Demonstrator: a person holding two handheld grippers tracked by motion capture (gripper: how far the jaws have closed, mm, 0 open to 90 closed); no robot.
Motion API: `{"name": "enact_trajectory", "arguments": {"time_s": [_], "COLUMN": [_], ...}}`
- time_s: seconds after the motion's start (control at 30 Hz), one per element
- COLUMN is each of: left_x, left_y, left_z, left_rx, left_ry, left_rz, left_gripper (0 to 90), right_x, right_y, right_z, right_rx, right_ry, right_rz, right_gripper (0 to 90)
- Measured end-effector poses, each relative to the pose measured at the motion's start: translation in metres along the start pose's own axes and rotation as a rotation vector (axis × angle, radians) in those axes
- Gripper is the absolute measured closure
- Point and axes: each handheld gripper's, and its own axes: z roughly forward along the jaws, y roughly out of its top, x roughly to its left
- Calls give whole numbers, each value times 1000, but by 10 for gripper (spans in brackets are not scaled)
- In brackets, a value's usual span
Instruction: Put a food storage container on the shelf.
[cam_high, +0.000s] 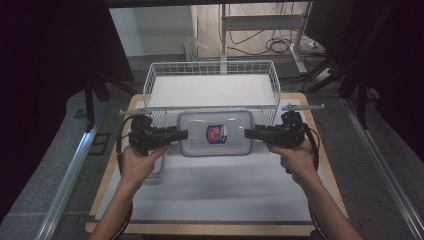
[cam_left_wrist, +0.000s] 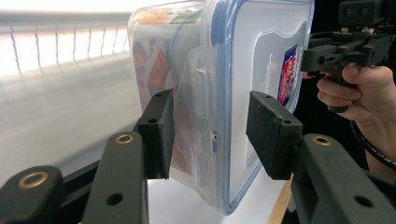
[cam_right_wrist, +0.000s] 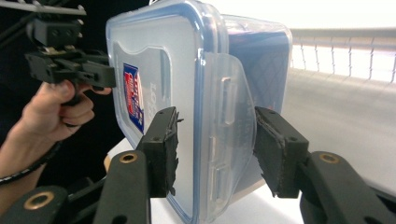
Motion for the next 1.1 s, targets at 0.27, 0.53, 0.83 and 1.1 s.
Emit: {"name": "enact_trajectory", "arguments": {"time_s": [0.27,0.53,0.83,1.1], "left_x": [7,17,20,31], "left_y": [25,52,88,106], "left_z": [0,-1,-2,5], "left_rx": [-15,-27,-38,-34], "left_ry": [9,11,33,40], "left_rz": [-5,-18,-19,-44], "left_gripper": [531,530,524,521], "right_x": [0,-6,-11,-23], "right_y": [29,53,84,101], "right_z": [5,11,15,20], "right_rx": [-19,-32,-67,-64], "right_ry": [-38,-43,-36,-38], "right_rz": [-21,-16,-3,26], "right_gripper": [496,496,496,496]}}
